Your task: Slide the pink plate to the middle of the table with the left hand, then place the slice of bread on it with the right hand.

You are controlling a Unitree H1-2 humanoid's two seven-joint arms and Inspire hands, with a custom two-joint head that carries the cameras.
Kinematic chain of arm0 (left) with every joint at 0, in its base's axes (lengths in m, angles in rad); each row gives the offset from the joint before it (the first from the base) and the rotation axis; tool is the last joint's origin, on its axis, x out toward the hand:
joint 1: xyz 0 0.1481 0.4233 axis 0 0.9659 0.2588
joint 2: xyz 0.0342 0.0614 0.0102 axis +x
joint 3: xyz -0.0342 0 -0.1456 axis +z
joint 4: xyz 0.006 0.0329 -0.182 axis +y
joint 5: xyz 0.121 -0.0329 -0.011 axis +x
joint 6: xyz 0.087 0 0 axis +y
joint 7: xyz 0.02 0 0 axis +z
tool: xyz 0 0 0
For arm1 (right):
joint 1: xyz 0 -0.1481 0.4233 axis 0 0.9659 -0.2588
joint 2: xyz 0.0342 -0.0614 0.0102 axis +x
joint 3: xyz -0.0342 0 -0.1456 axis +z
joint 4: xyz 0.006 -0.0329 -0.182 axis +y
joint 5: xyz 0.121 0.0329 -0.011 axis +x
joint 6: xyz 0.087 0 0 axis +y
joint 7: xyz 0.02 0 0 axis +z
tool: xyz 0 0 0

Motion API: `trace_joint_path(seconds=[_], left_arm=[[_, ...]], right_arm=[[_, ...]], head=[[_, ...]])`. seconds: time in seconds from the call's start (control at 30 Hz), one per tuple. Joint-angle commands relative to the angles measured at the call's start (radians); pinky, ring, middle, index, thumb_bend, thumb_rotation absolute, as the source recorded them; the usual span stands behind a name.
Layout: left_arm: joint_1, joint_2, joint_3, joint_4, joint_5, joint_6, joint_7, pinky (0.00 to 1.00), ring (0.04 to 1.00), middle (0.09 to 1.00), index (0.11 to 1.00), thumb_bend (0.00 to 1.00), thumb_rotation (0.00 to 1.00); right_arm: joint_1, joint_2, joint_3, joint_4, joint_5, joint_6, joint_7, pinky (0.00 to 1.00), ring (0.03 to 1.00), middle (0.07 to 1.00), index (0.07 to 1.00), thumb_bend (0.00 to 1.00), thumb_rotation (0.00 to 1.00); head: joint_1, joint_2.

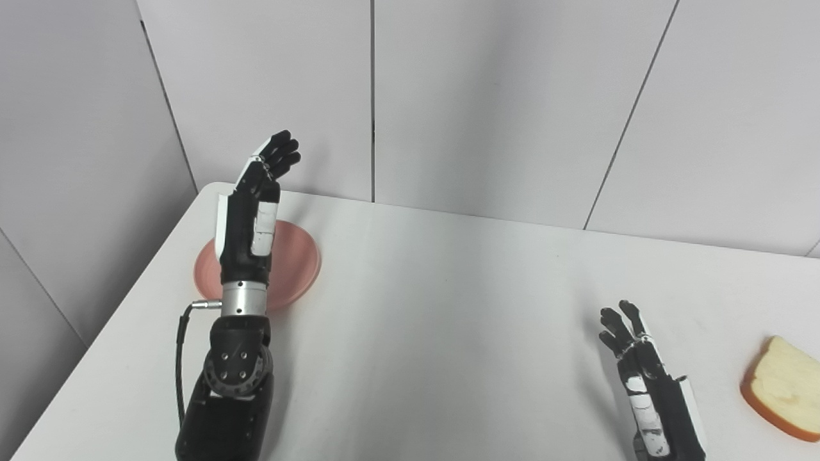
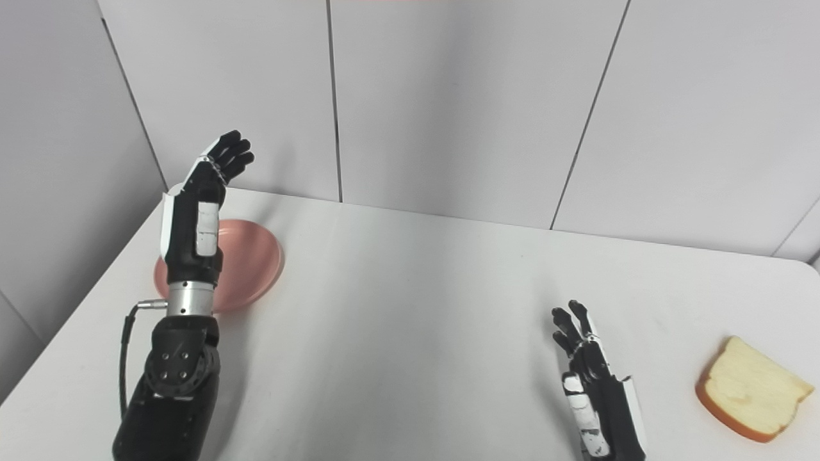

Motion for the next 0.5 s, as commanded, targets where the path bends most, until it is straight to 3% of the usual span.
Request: trace_joint_path(seconds=[0.0,0.13,0.3,0.47], left_arm=[[-0.069,0.057,0.026,0.006,-0.041,0.008,-0.032,0.82,0.777,0.777,0.746,0.95,1.00],[-0.111,0.126,0.064,0.076,-0.093,0.035,-0.060,0.88,0.835,0.822,0.756,0.96,1.00],[-0.149,0.197,0.090,0.193,-0.118,-0.003,-0.086,0.86,0.826,0.821,0.762,0.95,1.00],[-0.178,0.246,0.105,0.322,-0.098,-0.033,-0.067,0.86,0.842,0.859,0.793,0.95,1.00]], right_arm=[[0.060,0.025,0.016,0.077,0.006,-0.032,-0.004,0.93,0.927,0.898,0.951,0.81,0.89],[0.062,0.027,0.020,0.068,0.000,-0.031,-0.009,0.93,0.931,0.900,0.953,0.80,0.90],[0.064,0.029,0.022,0.064,-0.011,-0.029,-0.016,0.94,0.935,0.904,0.959,0.78,0.91],[0.069,0.029,0.024,0.054,-0.010,-0.025,-0.015,0.95,0.939,0.904,0.966,0.78,0.91]], head=[[0.004,0.009],[0.001,0.011],[0.000,0.011],[0.000,0.015]])
